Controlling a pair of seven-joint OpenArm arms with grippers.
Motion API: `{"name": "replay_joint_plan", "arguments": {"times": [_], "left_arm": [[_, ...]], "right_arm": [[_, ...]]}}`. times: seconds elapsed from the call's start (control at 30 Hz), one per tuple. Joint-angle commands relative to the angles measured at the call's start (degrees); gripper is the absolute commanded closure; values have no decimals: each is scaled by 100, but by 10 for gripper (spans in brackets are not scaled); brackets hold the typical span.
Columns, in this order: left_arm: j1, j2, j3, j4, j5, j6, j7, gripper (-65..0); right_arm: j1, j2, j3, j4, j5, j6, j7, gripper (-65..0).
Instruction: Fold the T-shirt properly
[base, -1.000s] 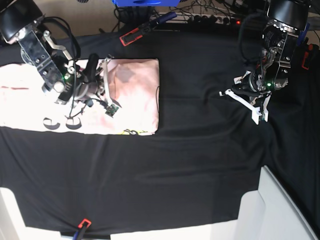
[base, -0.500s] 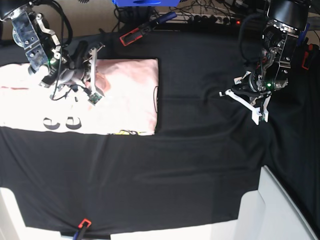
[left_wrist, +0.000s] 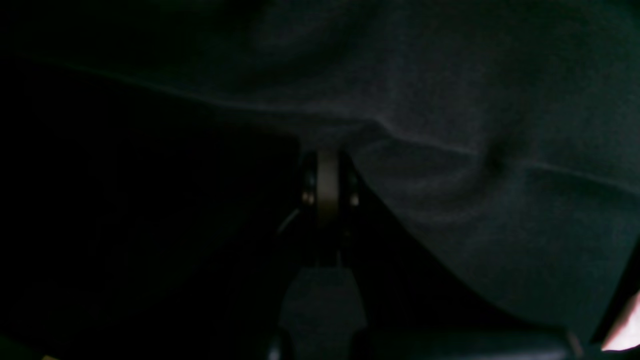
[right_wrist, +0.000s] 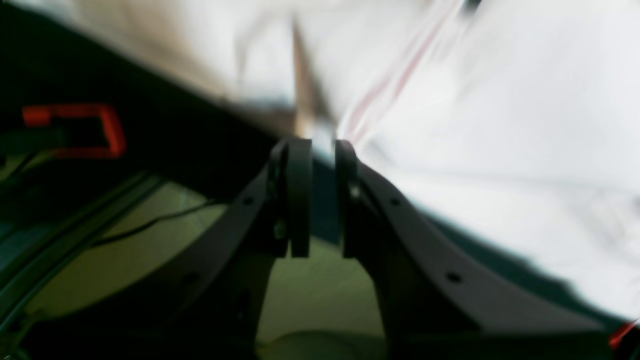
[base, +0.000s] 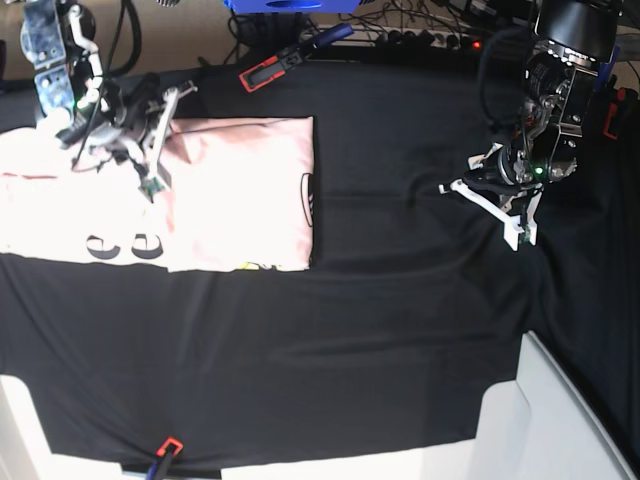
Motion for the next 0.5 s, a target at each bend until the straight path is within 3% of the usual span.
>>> {"name": "replay_joint_plan", "arguments": {"times": [0.0,0.23,0.37,0.47], "left_arm": [[-61,-75,-33,81,29,-10,-69,0],[-52,-75,-33,81,29,-10,-69,0],[-44,-75,-33,81,29,-10,-69,0],[-35,-75,-33,81,29,-10,-69,0]], "right_arm": [[80,19,108,120,6,-7,122,-91],[177,63,293,806,-3,-16,96,-91],[634,19,249,700,15,-7,-511,-91],[687,1,249,700,33,2,-537,-128]]}}
